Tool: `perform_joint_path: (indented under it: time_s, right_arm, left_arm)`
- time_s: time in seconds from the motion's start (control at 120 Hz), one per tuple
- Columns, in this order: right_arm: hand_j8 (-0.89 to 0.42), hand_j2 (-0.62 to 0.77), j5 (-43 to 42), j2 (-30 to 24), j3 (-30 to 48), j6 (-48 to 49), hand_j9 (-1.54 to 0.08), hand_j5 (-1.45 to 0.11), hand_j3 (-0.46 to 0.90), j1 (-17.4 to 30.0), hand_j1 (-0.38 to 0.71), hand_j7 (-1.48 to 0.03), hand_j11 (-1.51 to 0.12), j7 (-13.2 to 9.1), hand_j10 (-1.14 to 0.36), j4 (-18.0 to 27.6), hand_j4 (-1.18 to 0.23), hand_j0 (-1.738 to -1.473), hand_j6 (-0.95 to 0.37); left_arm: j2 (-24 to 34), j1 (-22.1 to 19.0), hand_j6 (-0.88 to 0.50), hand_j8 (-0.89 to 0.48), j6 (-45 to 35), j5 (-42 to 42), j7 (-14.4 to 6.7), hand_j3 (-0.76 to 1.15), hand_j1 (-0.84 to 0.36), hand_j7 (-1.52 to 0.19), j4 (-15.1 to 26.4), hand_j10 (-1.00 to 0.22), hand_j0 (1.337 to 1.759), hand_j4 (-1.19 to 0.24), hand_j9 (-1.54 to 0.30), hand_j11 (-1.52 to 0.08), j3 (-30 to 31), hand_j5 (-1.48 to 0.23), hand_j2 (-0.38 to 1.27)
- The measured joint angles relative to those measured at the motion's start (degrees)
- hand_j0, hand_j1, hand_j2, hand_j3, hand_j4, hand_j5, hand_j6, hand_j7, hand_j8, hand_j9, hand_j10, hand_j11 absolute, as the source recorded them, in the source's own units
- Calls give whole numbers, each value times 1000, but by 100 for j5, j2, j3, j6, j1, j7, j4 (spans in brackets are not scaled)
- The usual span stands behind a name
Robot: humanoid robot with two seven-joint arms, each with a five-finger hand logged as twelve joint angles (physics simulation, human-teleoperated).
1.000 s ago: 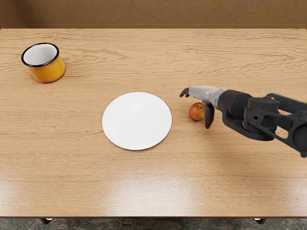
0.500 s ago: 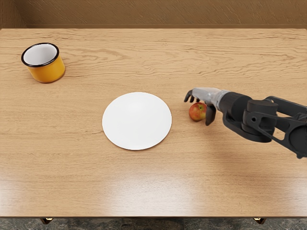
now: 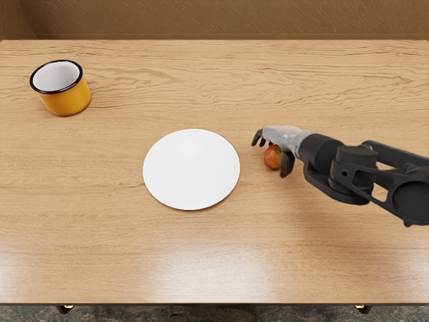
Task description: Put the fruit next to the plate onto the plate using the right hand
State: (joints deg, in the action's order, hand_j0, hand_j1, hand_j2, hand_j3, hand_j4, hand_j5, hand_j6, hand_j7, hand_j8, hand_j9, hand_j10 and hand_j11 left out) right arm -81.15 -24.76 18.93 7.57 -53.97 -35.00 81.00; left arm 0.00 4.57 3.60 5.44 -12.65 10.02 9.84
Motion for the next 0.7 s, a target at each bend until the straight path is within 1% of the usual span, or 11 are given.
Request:
perform_joint_path:
  time_s: [0.533, 0.7]
  right_arm:
    - [-335, -64, -4, 13, -42, -33, -432, -432, 0, 27, 48, -432, -432, 0, -334, -30, -335, -1658, -336]
    - [-360, -69, -5, 9, -58, -96, -465, -465, 0, 28, 79, -465, -465, 0, -360, -32, -360, -1658, -361]
  left_arm:
    - [0, 0, 0, 0, 0, 0, 0, 0, 349, 0, 0, 0, 1658, 0, 0, 0, 0, 0, 0]
    - [0, 0, 0, 0, 0, 0, 0, 0, 349, 0, 0, 0, 1658, 0, 0, 0, 0, 0, 0]
